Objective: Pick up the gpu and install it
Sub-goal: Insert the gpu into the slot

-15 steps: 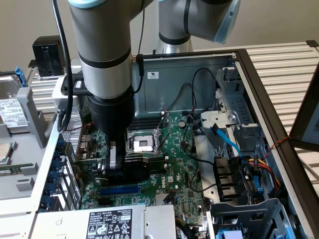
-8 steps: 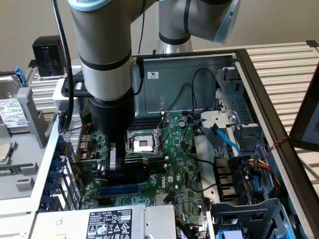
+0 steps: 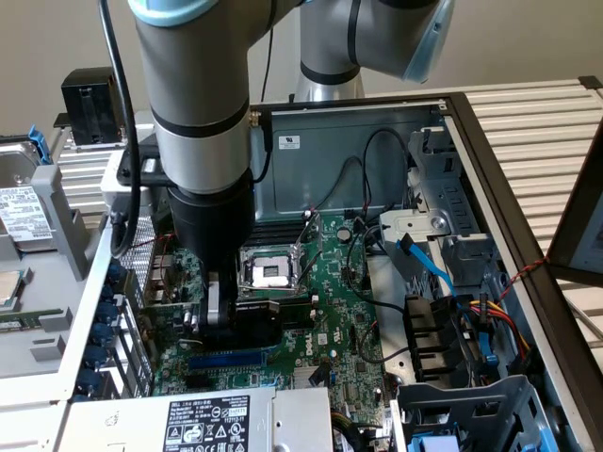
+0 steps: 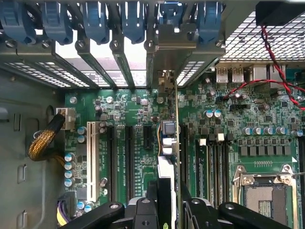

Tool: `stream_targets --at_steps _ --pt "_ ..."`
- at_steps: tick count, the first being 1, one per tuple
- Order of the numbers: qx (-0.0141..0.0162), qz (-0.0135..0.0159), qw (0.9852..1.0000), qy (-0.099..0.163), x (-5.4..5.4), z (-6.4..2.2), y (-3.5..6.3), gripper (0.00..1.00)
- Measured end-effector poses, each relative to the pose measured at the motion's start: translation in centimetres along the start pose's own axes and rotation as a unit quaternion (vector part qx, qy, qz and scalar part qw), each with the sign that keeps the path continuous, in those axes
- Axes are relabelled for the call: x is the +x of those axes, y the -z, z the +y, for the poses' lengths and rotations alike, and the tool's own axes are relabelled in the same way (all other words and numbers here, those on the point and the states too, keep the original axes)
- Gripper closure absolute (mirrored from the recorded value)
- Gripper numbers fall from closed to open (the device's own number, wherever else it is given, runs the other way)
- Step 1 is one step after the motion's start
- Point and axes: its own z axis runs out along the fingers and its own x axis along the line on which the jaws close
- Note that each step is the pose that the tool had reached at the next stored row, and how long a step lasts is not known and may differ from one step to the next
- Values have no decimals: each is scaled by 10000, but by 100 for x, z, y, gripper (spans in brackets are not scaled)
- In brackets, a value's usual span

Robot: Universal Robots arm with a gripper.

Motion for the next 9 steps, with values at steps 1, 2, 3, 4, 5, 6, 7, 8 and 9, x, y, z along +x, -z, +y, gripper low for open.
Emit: stream_targets --at_steps 1,2,3,4,5,6,7,8,9 --pt "-3 0 10000 0 -1 0 -3 73" --pt "-6 0 10000 0 -3 0 -5 73" --pt "-8 -1 10000 -1 -6 1 -8 73" --pt "-12 -5 10000 -2 -6 1 -10 73" --pt "-16 -10 10000 -3 -6 2 -11 73" --pt "-21 -16 10000 -4 -6 2 -12 73" --pt "-22 -21 10000 -5 -6 3 -13 73" --pt "-24 -27 10000 -4 -2 2 -14 73" --pt "-25 -35 10000 -4 2 2 -16 73"
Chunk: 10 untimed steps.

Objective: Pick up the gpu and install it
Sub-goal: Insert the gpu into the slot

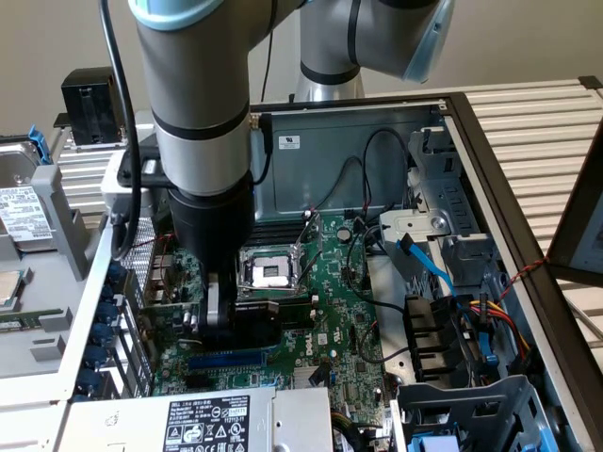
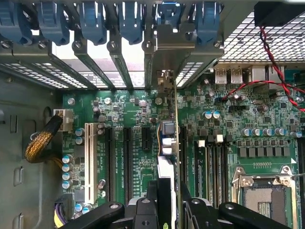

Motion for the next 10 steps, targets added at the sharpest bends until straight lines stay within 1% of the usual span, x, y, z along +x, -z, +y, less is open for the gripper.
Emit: stream_targets --at_steps 3,6,8,10 --pt "-2 -25 10000 -1 16 -1 -4 73" --pt "-12 -53 10000 -5 31 -2 -6 73" --pt "-18 -66 10000 -6 50 -4 -5 73" --pt "-21 -72 10000 -7 55 -5 -4 73"
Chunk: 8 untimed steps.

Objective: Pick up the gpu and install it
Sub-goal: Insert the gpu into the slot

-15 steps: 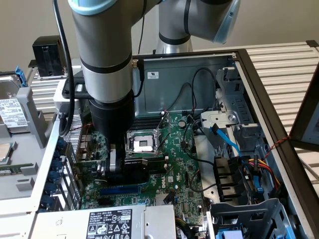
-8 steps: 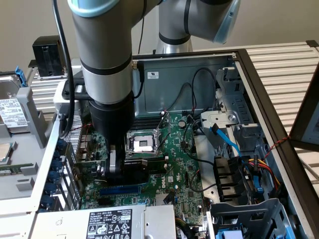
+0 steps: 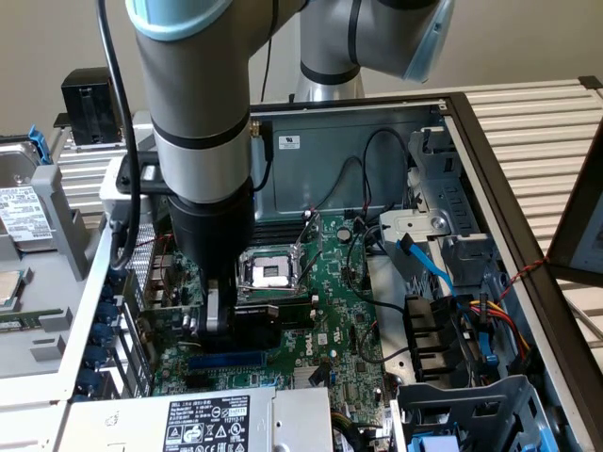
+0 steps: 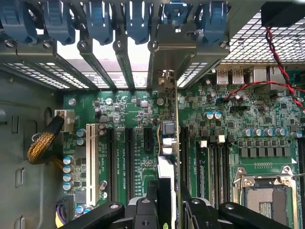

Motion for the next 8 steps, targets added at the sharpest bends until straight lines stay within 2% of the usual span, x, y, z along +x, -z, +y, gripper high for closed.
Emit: stream_targets --at_steps 8 --pt "-7 -9 10000 -10 6 -6 0 73"
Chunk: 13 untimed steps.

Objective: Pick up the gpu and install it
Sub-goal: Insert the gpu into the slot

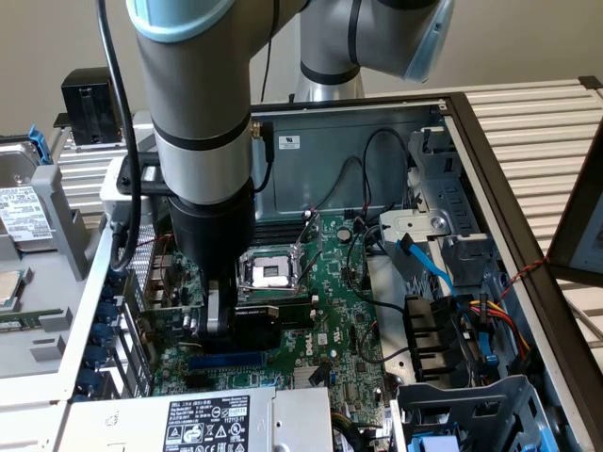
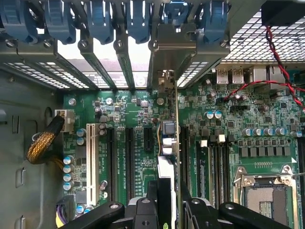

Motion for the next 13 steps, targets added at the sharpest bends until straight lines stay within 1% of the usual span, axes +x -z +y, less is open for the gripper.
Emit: stream_targets --at_steps 7,9,13 --pt "0 5 10000 -18 2 -1 0 73" --pt "3 14 10000 -37 2 -1 -1 73" --pt "5 43 10000 -63 4 -2 0 73"
